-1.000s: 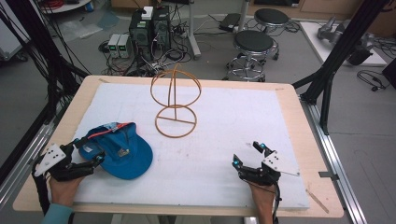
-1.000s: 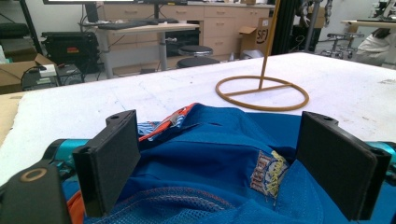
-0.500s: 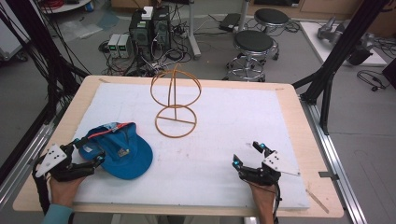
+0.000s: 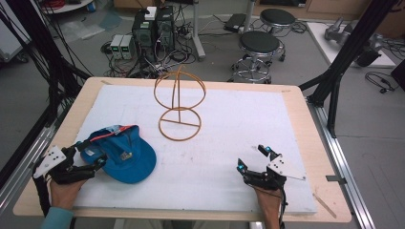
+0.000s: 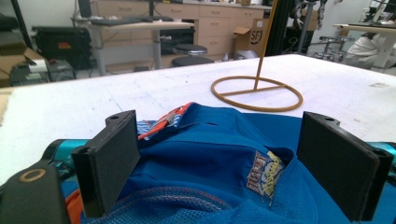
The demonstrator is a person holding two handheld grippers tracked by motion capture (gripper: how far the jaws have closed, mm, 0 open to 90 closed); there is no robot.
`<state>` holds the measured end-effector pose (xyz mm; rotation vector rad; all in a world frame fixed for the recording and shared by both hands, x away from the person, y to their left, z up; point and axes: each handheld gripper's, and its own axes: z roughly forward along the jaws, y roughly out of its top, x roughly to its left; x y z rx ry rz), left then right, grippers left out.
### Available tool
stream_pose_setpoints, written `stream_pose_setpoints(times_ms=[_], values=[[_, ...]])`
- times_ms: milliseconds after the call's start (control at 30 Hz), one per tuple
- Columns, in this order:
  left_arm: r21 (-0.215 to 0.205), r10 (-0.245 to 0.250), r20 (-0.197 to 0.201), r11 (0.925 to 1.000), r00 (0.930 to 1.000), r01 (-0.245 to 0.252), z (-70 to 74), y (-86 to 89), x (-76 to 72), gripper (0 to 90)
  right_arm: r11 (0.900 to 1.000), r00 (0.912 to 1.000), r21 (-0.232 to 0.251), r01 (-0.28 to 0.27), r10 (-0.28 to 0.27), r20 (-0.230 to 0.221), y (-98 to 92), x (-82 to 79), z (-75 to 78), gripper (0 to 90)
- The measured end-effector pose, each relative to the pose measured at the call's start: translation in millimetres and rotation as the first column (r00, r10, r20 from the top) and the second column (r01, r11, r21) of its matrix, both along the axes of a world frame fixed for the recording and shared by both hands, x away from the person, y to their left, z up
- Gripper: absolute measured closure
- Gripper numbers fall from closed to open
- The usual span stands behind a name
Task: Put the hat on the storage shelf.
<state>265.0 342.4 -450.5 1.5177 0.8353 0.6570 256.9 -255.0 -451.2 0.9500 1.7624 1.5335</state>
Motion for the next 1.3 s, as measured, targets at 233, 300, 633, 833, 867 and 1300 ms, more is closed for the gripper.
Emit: stream_pose_setpoints(times_ms=[233, 300, 633, 833, 867, 1300], values=[[0.059, 0.001, -0.029, 0.9982, 0.9996, 0.001, 9.5, 2.3, 11.1, 13.6, 1.0, 1.0, -0.006, -0.005, 0.005, 0.002, 0.4, -0.1, 0.0, 8.8], [0.082, 0.007, -0.04, 0.9966, 0.9992, -0.004, 12.7, 3.2, 14.8, 13.6, 1.0, 1.0, -0.007, -0.004, 0.004, 0.003, 0.3, -0.2, 0.0, 8.8], [0.214, 0.019, -0.125, 0.9768, 0.9919, 0.008, 25.7, 6.3, 35.9, 14.0, 1.0, 1.0, -0.011, -0.005, 0.005, 0.004, 1.0, -0.5, 0.0, 8.8], [0.276, 0.046, -0.193, 0.9612, 0.9802, 0.009, 28.8, 9.5, 49.9, 19.2, 1.0, 1.0, -0.016, -0.005, 0.005, 0.002, 2.0, -0.8, 0.0, 8.8], [0.282, 0.051, -0.206, 0.9595, 0.9773, 0.01, 28.3, 10.2, 51.8, 19.3, 1.0, 1.0, -0.017, -0.006, 0.006, 0.001, 1.9, -0.9, 0.0, 8.8], [0.334, 0.1, -0.282, 0.9427, 0.9542, 0.0, 23.9, 11.7, 61.9, 34.0, 1.0, 0.9999, -0.021, -0.003, 0.003, 0.012, 1.5, -0.4, 0.0, 8.8]])
